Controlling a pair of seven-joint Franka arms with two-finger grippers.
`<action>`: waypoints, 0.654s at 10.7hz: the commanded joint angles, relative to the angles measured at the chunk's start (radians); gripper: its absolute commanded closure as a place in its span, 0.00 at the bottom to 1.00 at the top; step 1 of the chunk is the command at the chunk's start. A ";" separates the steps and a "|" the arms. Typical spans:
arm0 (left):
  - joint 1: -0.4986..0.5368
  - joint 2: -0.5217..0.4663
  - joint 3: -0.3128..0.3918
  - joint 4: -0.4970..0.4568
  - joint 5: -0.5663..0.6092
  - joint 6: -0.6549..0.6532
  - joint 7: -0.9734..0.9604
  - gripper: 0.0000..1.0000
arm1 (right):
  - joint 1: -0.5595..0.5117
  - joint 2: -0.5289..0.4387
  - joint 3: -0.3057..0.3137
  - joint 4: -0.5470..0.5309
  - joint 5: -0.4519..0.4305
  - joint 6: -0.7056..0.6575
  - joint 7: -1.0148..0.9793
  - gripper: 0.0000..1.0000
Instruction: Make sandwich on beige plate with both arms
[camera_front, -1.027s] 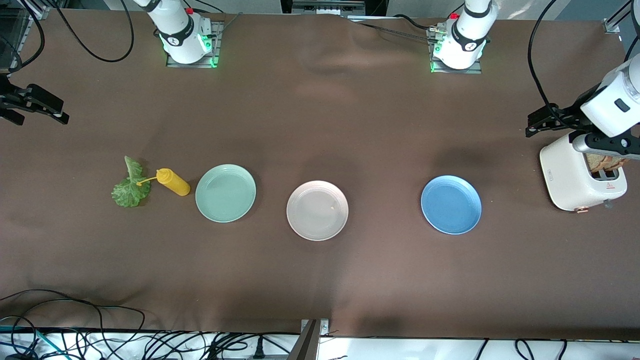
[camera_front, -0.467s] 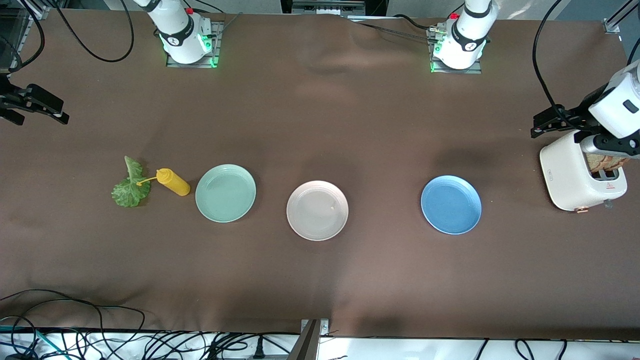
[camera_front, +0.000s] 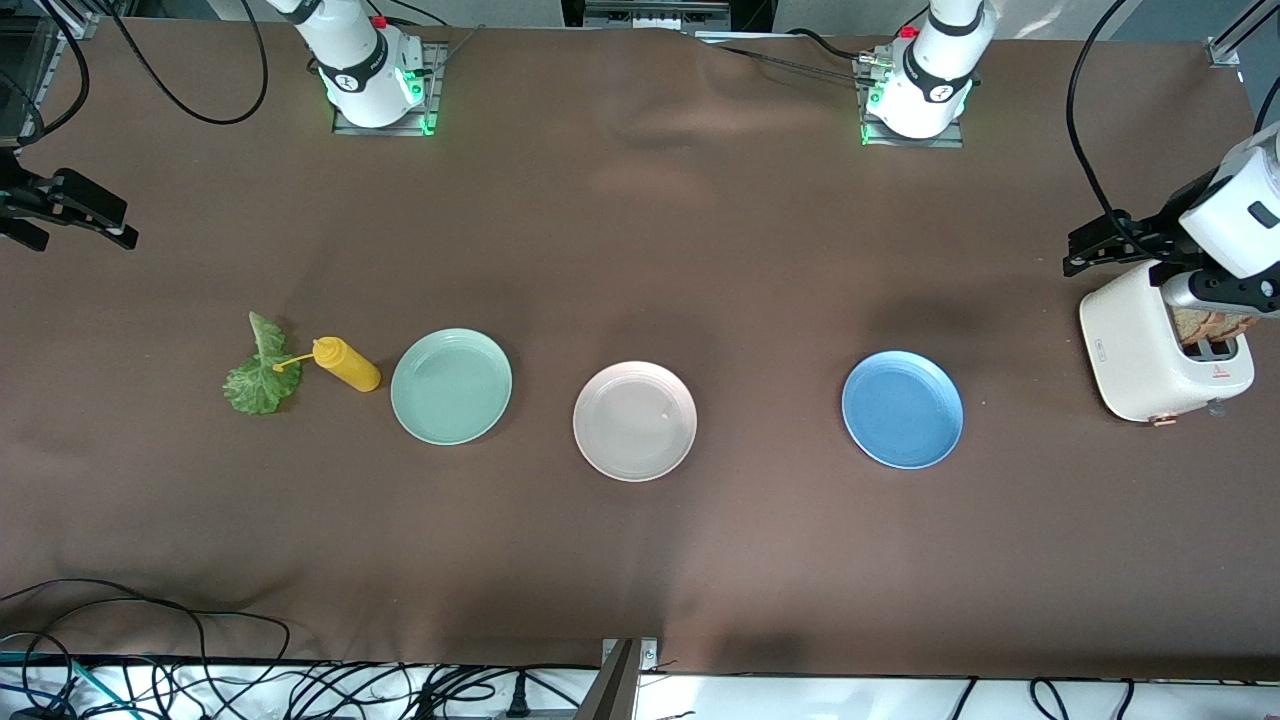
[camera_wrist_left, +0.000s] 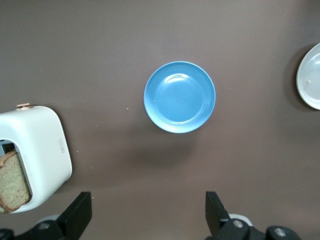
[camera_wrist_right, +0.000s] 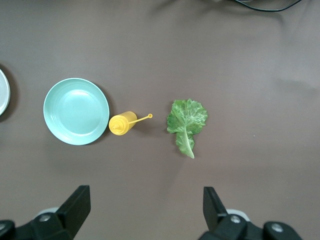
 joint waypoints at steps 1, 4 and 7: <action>0.004 -0.010 -0.004 -0.017 -0.033 0.009 0.003 0.00 | 0.000 0.007 0.001 0.008 -0.018 0.004 -0.010 0.00; 0.006 -0.009 -0.004 -0.019 -0.033 0.010 0.005 0.00 | -0.001 0.007 -0.001 0.006 -0.018 0.002 -0.011 0.00; 0.006 -0.010 -0.004 -0.030 -0.033 0.010 0.005 0.00 | -0.006 0.010 -0.002 0.006 -0.018 -0.007 -0.013 0.00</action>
